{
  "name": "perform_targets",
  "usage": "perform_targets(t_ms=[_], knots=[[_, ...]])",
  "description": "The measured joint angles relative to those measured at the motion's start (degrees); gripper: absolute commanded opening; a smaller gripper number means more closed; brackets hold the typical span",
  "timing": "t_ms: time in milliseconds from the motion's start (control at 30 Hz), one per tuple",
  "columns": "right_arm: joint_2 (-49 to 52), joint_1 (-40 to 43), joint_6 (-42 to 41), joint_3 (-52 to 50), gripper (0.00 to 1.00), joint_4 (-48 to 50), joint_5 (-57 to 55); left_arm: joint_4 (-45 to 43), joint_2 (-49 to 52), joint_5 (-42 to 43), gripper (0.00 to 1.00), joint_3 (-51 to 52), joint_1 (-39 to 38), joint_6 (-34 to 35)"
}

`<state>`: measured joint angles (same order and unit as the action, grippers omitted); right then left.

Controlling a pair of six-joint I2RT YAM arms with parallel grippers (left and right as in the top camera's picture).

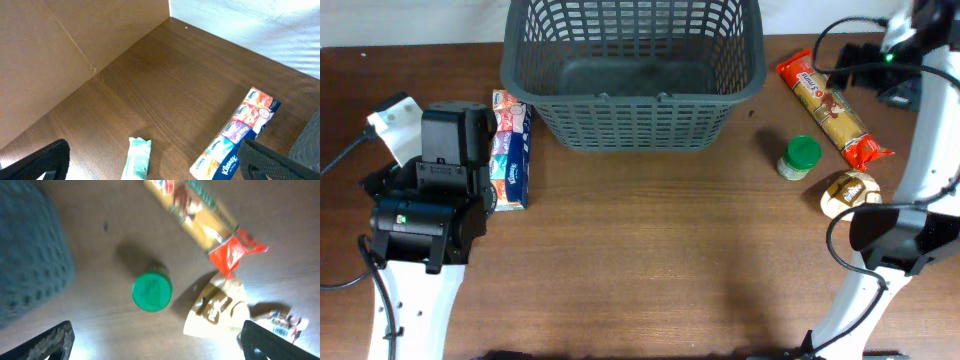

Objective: Pack container
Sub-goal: 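Lower the right gripper over the green-lidded Knorr jar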

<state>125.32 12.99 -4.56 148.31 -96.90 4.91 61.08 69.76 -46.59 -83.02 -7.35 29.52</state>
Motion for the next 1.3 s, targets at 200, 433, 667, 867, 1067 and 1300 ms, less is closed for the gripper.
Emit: perform_targets(t_ms=[200,433,667,867,1067,1300], knots=[[0.0,-0.4,0.0,-9.2,0.98,0.1,-0.5,0.0,0.0,0.0,1.00,0.0,0.0,0.0],[0.0,-0.4,0.4,-16.6,0.99,4.1,-0.1,0.0,0.0,0.0,1.00,0.0,0.0,0.0],[0.0,-1.7,2.1,-24.6,0.99,10.1,0.3,0.0,0.0,0.0,1.00,0.0,0.0,0.0],[0.0,-3.9,3.6,-29.7,0.99,13.1,0.3,0.0,0.0,0.0,1.00,0.0,0.0,0.0],[0.0,-4.3,5.2,-33.3,0.99,14.7,-0.2,0.0,0.0,0.0,1.00,0.0,0.0,0.0],[0.0,-4.3,6.6,-33.8,0.99,16.5,-2.7,0.0,0.0,0.0,1.00,0.0,0.0,0.0]])
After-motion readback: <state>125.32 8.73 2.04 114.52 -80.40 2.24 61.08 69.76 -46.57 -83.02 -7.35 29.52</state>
